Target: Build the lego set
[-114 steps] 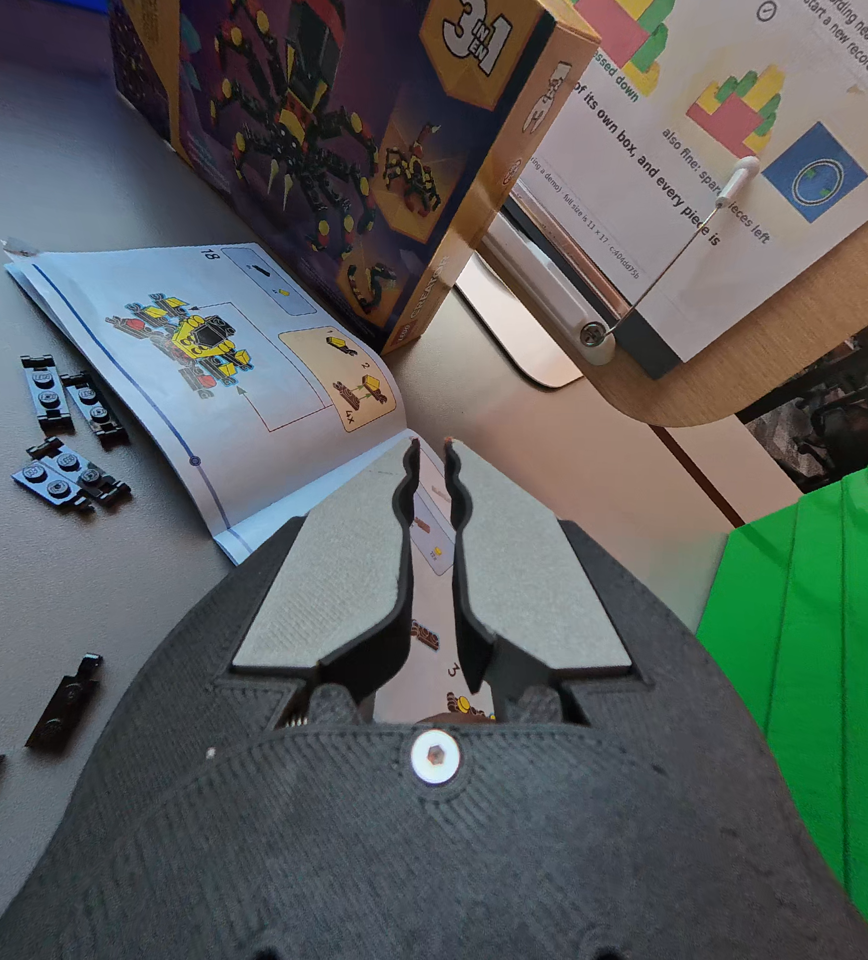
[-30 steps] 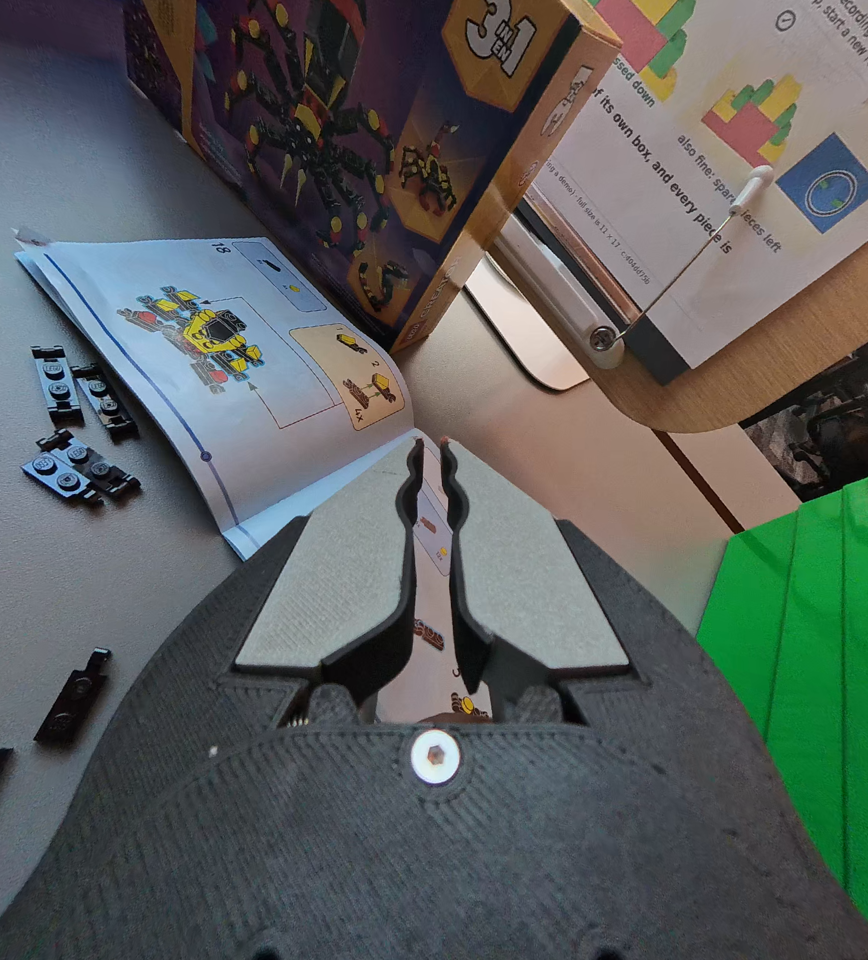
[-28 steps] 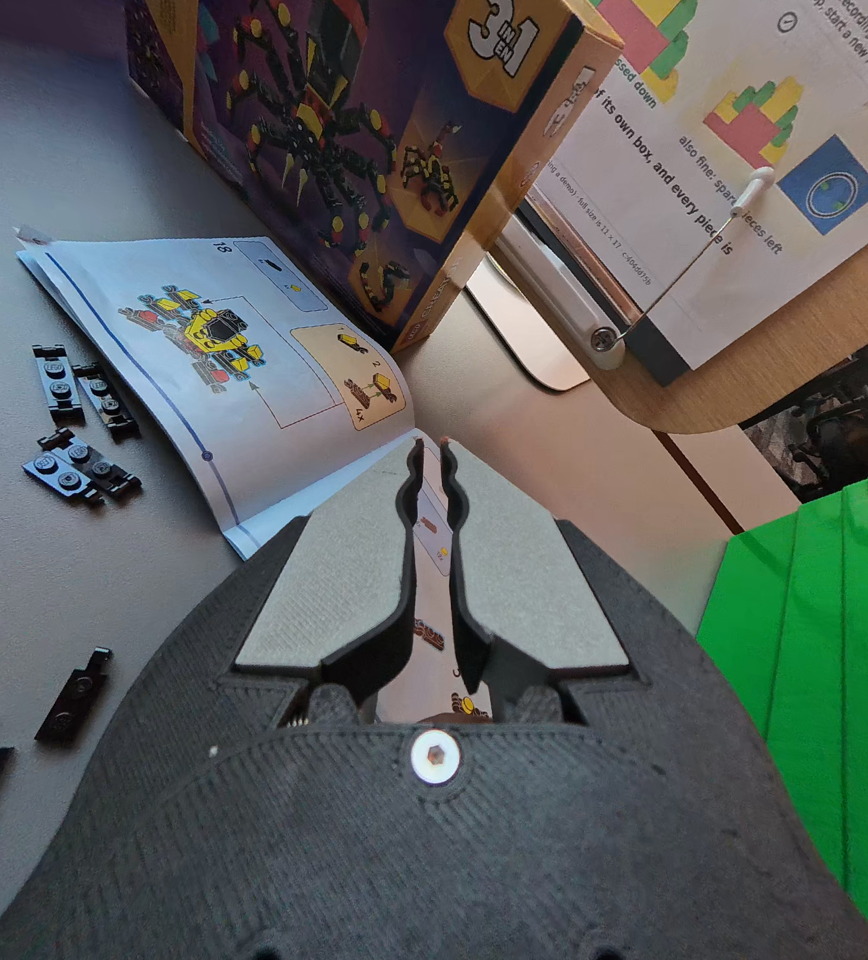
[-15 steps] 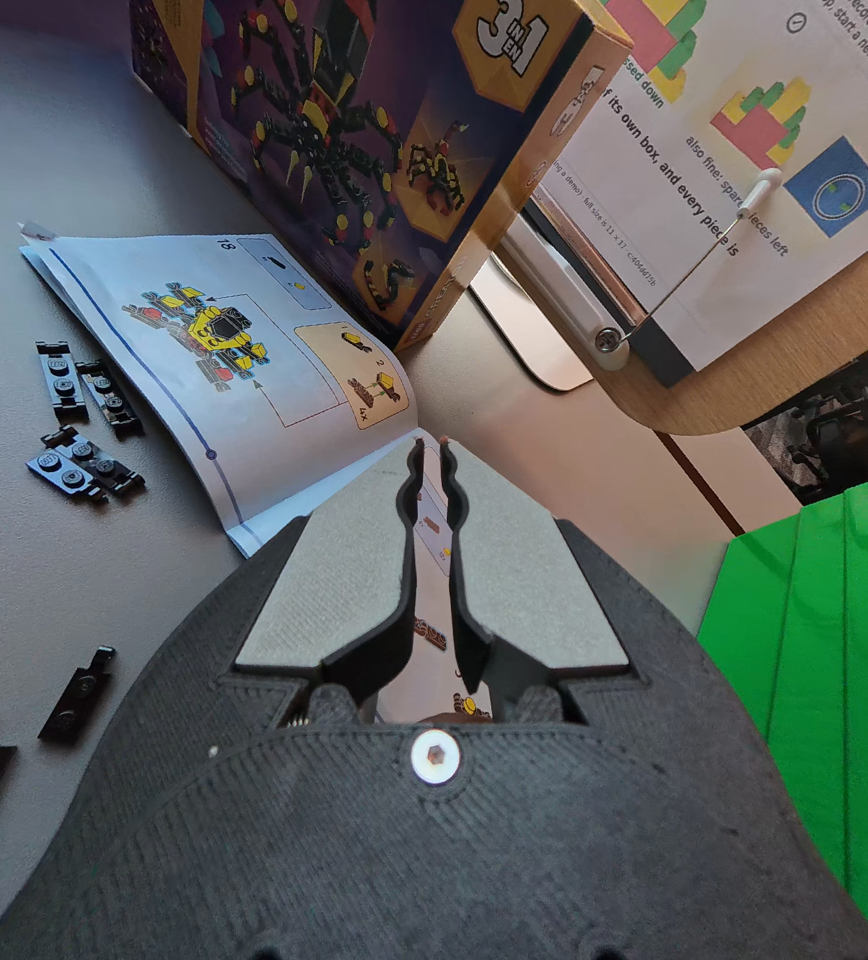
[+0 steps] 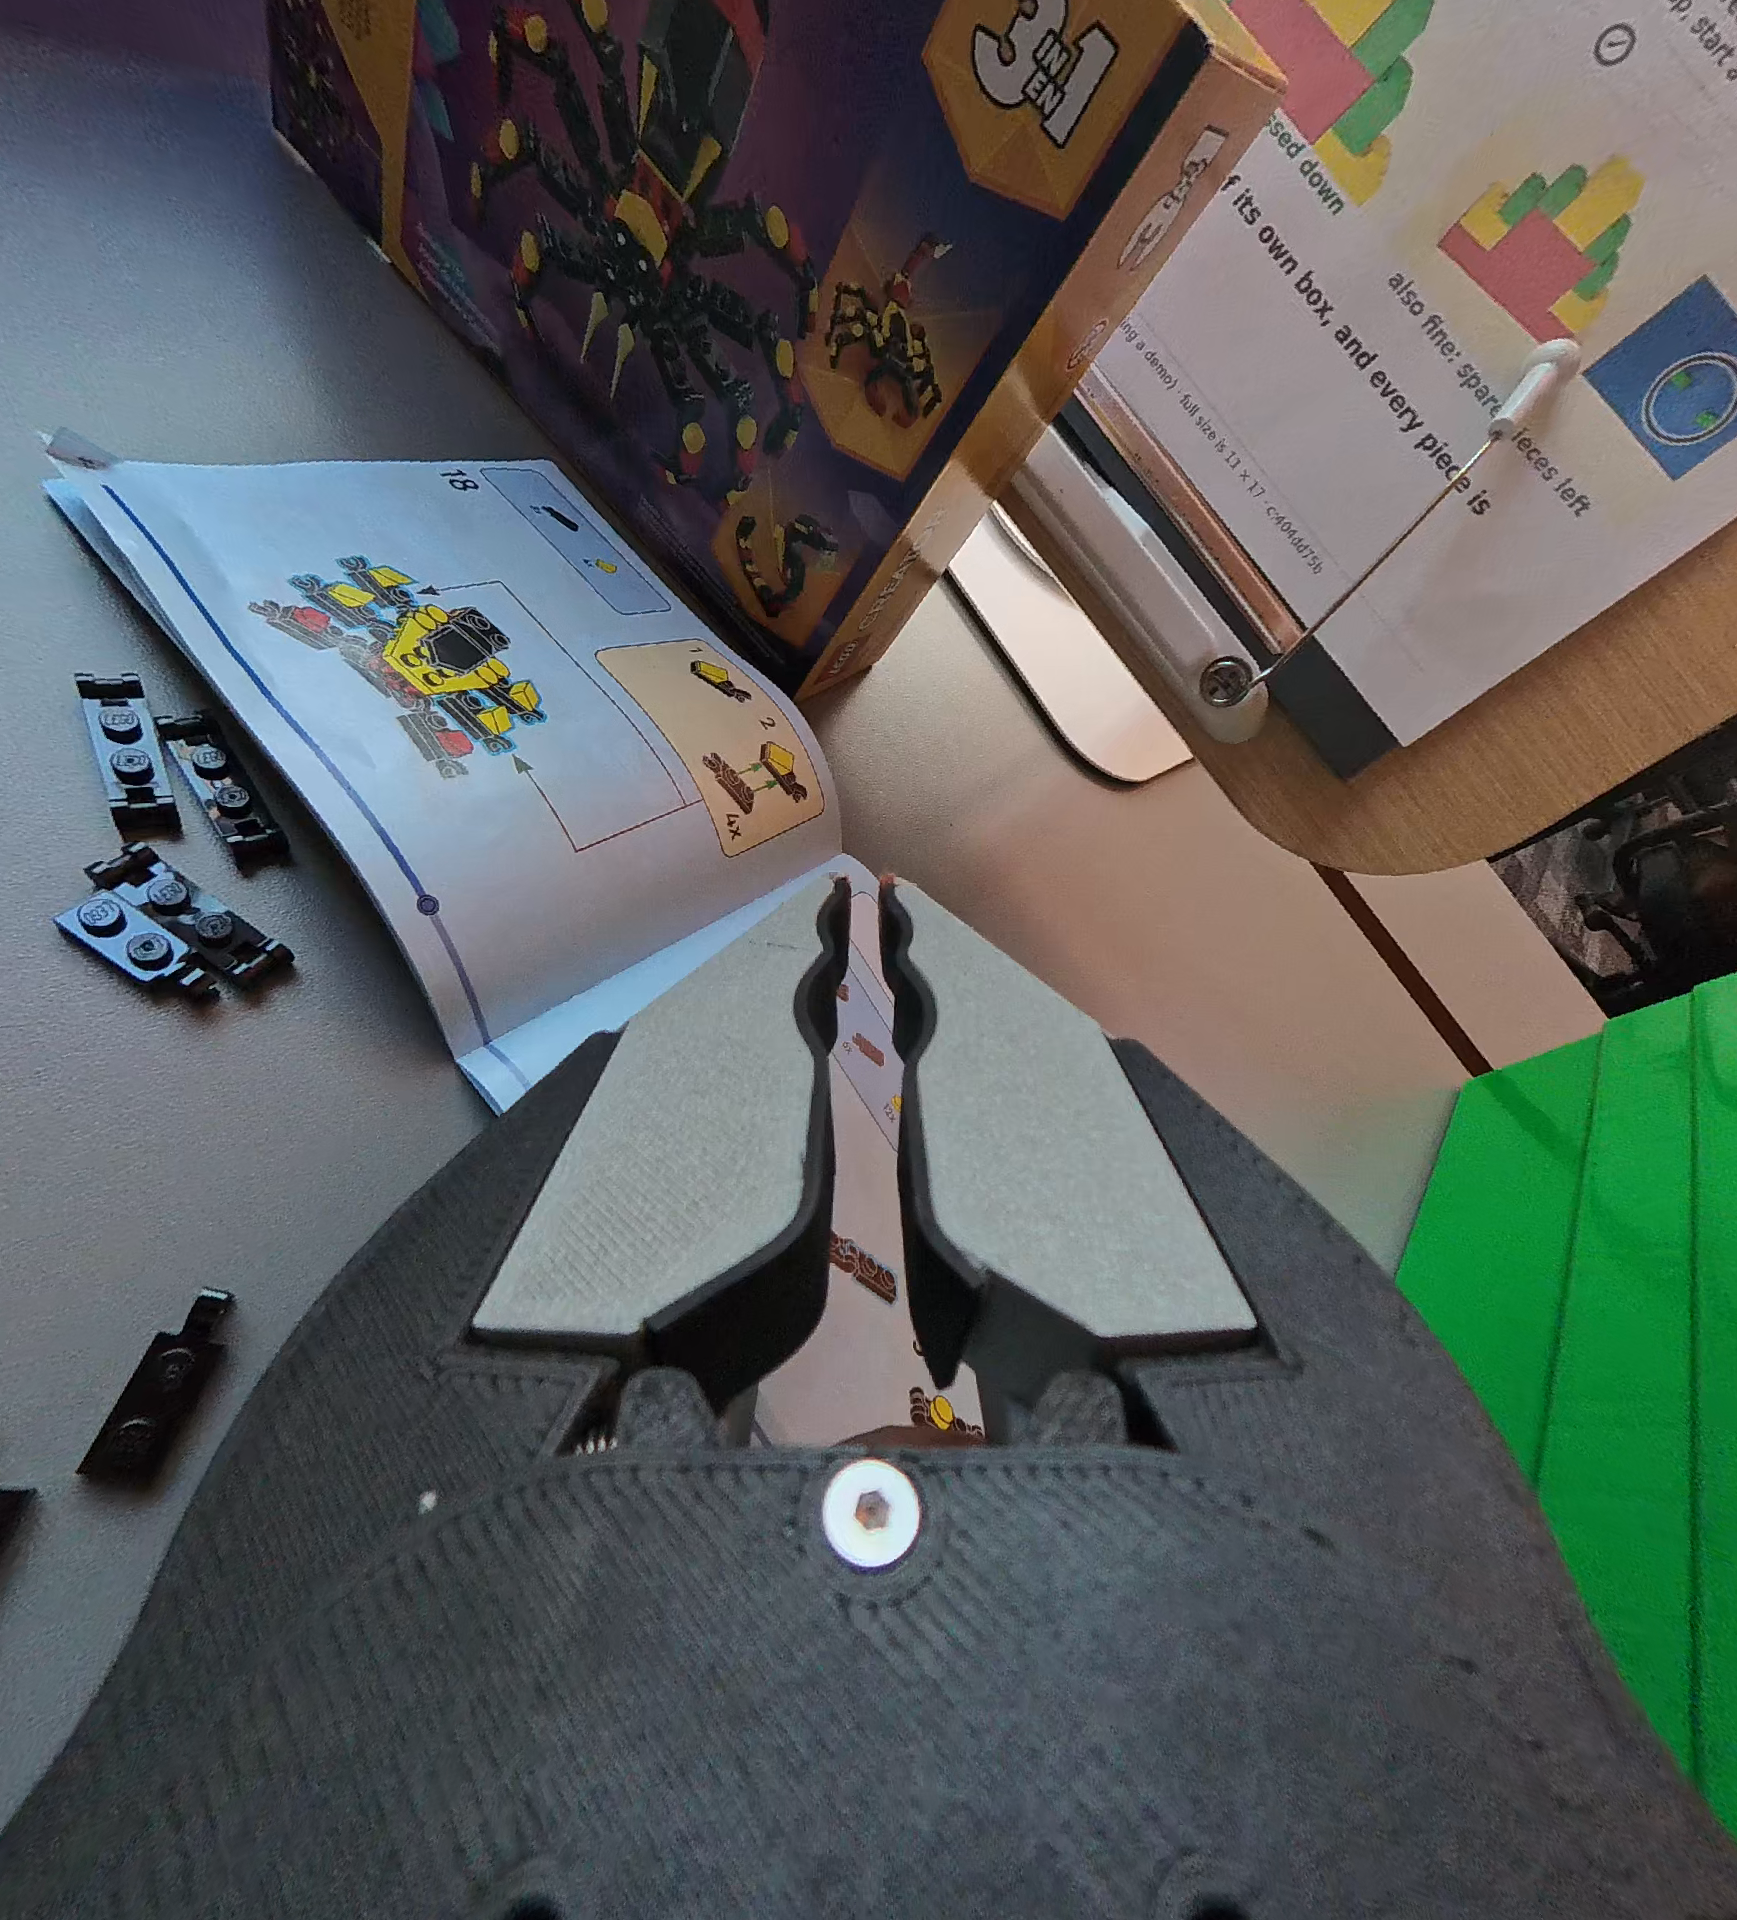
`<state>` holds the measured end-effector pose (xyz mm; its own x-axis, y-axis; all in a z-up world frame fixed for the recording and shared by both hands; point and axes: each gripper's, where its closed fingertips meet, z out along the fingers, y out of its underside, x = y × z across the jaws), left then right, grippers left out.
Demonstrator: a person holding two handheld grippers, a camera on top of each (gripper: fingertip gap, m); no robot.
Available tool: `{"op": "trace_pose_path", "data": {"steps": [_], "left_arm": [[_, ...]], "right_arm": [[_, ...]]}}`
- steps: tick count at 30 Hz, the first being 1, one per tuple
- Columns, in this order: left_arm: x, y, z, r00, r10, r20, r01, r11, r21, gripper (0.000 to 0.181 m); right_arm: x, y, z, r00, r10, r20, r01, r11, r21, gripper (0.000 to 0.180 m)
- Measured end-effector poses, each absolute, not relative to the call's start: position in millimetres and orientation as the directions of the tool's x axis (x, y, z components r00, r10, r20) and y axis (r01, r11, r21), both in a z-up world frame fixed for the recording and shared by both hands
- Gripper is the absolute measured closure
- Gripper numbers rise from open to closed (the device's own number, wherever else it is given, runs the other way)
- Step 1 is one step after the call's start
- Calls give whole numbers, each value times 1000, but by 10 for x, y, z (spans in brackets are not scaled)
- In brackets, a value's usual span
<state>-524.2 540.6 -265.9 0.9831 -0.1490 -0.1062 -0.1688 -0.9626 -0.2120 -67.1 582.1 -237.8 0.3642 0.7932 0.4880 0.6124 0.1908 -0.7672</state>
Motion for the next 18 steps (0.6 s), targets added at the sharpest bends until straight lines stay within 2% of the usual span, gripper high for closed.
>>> {"op": "trace_pose_path", "data": {"steps": [1,5,9,14,18], "left_arm": [[-5245,5413,-2655,984,-145,-101,-164,-962,-217,166],[-5265,5453,-2613,986,-130,-102,-152,-957,-247,166],[-5338,5403,-2698,984,-117,-132,-142,-970,-196,167],[-5277,5415,-2706,986,-133,-103,-152,-966,-208,175],[-5279,5412,-2706,986,-130,-101,-149,-967,-208,175]], "right_arm": [[-671,5820,-2378,364,793,488,613,191,-767,177],[-673,5819,-2378,363,794,488,613,191,-767,177],[-674,5818,-2382,361,794,490,615,192,-765,178],[-673,5817,-2380,362,794,489,613,192,-766,178],[-676,5816,-2387,359,793,492,617,194,-763,178]]}}
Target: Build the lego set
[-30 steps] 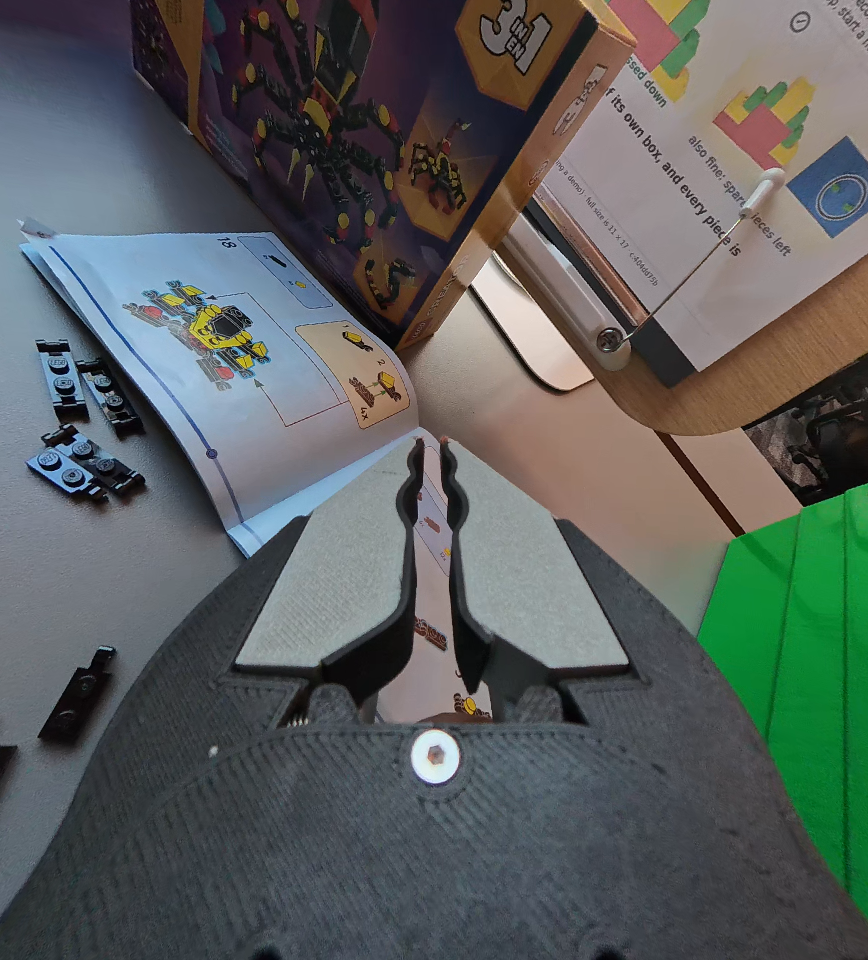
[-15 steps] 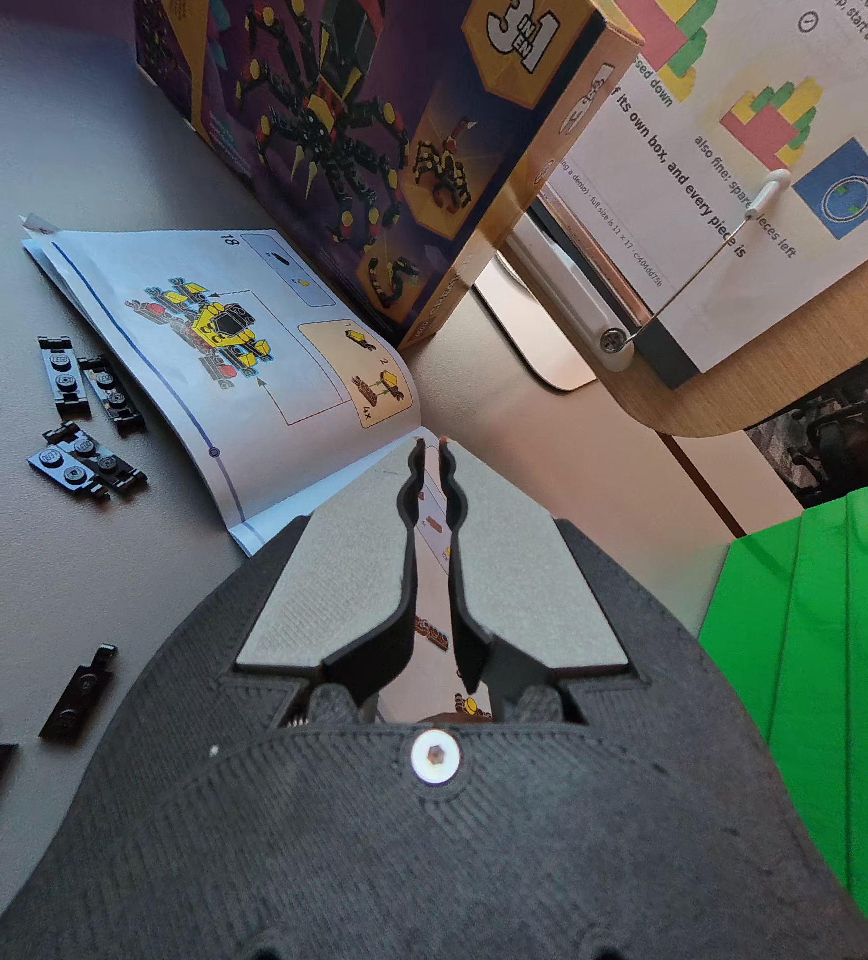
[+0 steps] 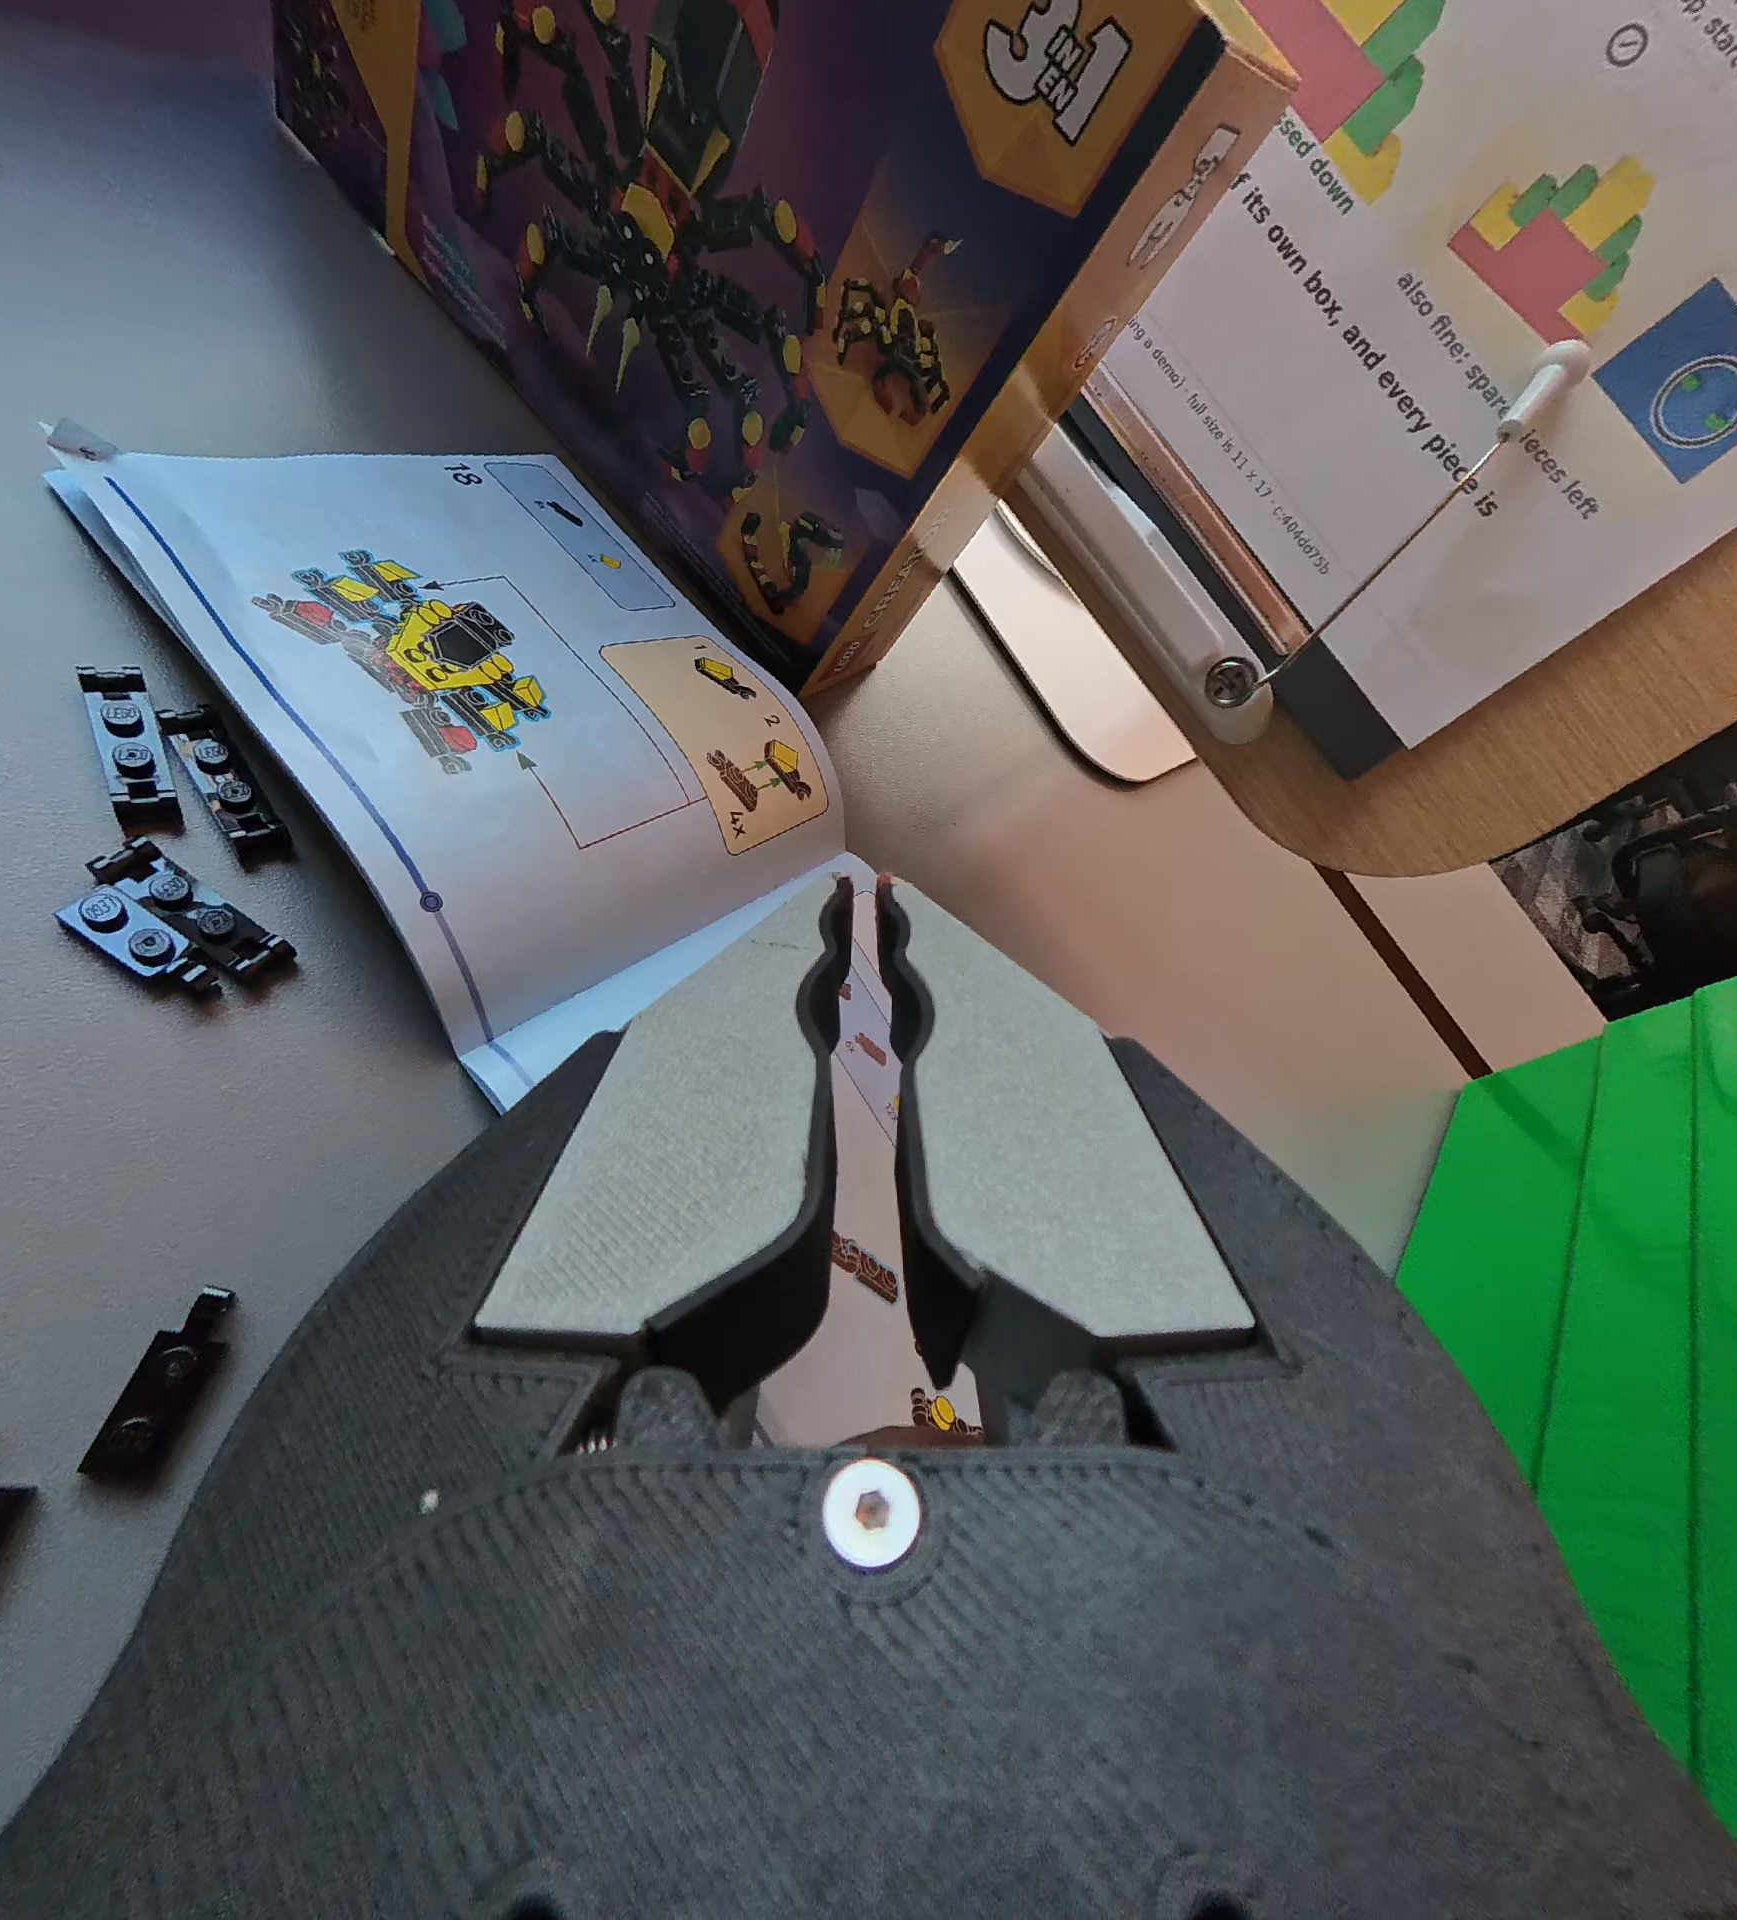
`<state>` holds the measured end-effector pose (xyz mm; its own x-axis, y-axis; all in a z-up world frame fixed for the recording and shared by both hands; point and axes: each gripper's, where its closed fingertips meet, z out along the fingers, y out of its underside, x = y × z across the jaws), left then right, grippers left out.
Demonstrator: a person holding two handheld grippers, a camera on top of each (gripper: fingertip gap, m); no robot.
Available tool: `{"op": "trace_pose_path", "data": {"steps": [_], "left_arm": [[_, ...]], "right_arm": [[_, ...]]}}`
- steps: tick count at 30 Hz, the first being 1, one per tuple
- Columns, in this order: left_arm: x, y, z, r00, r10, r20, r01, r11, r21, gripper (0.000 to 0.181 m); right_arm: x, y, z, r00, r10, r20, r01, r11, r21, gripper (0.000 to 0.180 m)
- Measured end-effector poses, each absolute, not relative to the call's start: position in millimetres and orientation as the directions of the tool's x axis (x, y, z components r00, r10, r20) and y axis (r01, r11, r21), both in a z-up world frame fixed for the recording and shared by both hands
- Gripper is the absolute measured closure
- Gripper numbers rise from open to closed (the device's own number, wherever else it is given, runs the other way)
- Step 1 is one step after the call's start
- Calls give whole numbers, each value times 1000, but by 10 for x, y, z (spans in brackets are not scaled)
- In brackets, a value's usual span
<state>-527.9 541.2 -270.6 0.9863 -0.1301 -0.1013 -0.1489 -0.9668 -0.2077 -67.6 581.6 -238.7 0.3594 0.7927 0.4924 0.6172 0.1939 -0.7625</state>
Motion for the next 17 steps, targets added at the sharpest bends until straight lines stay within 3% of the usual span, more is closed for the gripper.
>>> {"op": "trace_pose_path", "data": {"steps": [8,13,17], "left_arm": [[-5204,5437,-2541,981,-153,-119,-178,-954,-240,176],[-4848,5511,-2066,964,-224,-144,-262,-890,-374,176],[-4153,5473,-1545,912,-386,-138,-398,-755,-522,176]], "right_arm": [[-676,5816,-2389,358,794,490,617,192,-763,179],[-677,5830,-2391,361,794,489,619,188,-763,179],[-677,5823,-2378,361,796,486,612,191,-768,180]]}}
